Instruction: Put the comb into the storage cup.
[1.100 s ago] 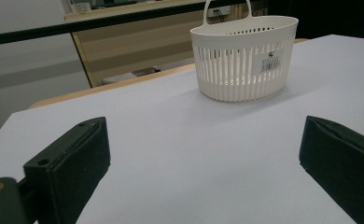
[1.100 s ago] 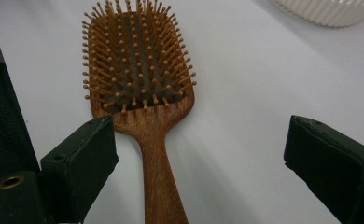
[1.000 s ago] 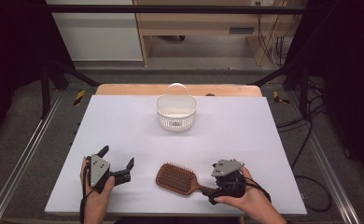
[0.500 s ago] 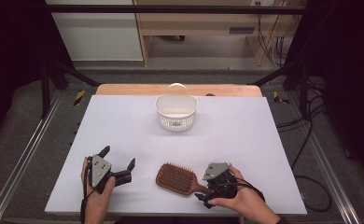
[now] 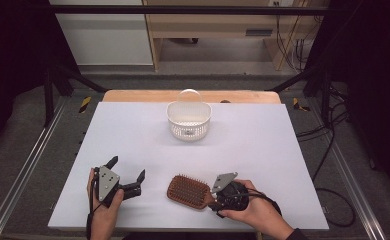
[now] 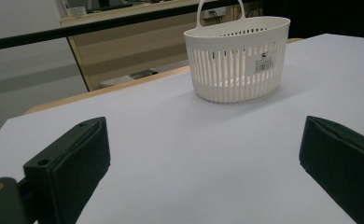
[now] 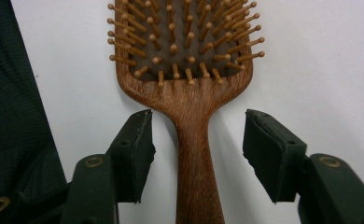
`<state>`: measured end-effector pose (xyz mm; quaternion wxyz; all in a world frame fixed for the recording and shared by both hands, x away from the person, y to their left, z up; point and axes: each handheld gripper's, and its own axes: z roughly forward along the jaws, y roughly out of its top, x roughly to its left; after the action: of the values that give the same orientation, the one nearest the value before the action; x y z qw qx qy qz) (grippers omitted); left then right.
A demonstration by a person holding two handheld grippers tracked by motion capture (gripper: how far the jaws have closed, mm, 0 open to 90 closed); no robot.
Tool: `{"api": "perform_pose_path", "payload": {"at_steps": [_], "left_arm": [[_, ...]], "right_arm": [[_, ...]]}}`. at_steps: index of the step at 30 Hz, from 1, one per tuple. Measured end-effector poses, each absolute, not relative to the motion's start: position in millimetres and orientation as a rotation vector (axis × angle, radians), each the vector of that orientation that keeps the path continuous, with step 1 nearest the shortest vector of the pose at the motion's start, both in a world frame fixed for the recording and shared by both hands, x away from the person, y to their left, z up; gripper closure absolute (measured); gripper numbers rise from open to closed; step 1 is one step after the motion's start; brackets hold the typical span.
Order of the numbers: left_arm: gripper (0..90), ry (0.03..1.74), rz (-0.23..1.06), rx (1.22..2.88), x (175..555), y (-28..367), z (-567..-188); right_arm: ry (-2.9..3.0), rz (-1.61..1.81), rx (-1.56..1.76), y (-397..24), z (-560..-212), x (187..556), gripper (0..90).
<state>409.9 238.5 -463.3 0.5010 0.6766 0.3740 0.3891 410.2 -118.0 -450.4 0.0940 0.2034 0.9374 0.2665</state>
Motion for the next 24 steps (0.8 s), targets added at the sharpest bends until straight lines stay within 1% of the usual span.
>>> {"api": "perform_pose_path", "payload": {"at_steps": [2,6,24], "left_arm": [[1.8,0.901,0.937,1.637,410.0,237.8,-463.5],[1.8,0.894,0.937,1.642,409.6,236.7,-463.4],[1.8,0.884,0.937,1.650,409.4,236.0,-463.1]], "right_arm": [[2.794,0.760,0.595,-117.1,-449.5,410.9,47.7],[2.822,0.721,0.582,-114.9,-449.0,412.2,51.7],[2.869,0.655,0.535,-110.6,-450.7,415.3,58.7]]}}
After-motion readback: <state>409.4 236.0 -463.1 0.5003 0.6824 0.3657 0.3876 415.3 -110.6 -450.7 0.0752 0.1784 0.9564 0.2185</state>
